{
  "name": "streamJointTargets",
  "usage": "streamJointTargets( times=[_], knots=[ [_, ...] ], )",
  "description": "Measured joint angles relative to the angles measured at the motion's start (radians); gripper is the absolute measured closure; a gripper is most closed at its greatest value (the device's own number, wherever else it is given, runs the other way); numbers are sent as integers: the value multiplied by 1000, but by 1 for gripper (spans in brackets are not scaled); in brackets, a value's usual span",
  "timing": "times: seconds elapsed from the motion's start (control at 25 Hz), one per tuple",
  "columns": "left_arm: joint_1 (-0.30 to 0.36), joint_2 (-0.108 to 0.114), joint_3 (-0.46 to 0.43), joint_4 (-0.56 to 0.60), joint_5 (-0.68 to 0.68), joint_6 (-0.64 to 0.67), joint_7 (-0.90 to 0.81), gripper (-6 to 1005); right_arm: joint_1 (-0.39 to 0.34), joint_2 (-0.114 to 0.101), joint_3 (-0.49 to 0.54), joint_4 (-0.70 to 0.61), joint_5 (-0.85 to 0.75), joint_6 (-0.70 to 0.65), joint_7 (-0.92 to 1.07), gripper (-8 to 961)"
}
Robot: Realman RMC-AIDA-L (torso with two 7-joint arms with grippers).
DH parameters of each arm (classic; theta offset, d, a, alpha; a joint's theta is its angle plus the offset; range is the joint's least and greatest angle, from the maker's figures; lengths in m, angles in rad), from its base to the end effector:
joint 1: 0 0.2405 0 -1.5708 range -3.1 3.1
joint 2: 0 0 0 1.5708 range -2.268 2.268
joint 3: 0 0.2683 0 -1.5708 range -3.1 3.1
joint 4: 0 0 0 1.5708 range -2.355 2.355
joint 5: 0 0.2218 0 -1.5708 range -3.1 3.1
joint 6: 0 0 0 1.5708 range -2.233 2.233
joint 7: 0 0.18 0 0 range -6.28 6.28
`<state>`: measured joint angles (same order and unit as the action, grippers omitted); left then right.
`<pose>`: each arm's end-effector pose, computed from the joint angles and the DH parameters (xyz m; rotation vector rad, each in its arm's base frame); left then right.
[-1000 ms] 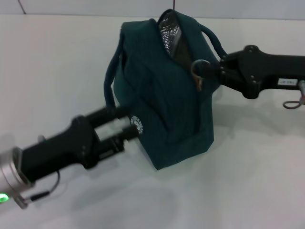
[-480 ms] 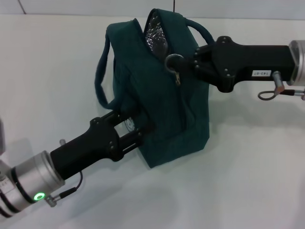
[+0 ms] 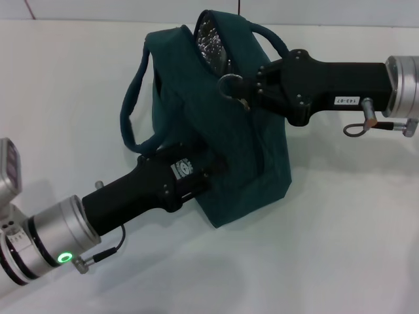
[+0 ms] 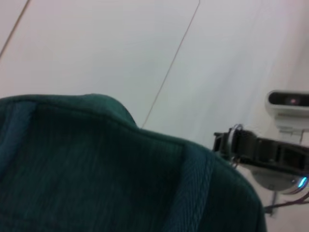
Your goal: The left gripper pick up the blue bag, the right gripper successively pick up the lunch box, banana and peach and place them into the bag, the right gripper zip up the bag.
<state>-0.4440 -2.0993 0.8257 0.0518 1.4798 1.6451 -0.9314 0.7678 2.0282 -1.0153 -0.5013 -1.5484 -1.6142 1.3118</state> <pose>-0.2588 0.2794 -0.0969 -2.4022 -0.7979 -1.3210 0.1337 0.3865 -0.0467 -2.8883 0.2334 1.1177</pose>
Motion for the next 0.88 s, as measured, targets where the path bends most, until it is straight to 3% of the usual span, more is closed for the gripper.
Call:
streamJointTargets(
  times=[0.28,0.64,0.88],
  knots=[
    [-3,4,11,7,4,41,-62,337,1,0,-8,5,8,10,-35,940],
    [-53,-8,7,-64,-3,-50,-16,334,11,-1,-56,35,73,-7,-49,940],
    [-66,-8,-6,-81,-13,-69,31,388,-5,-1,-76,35,100,-1,-52,940]
  ],
)
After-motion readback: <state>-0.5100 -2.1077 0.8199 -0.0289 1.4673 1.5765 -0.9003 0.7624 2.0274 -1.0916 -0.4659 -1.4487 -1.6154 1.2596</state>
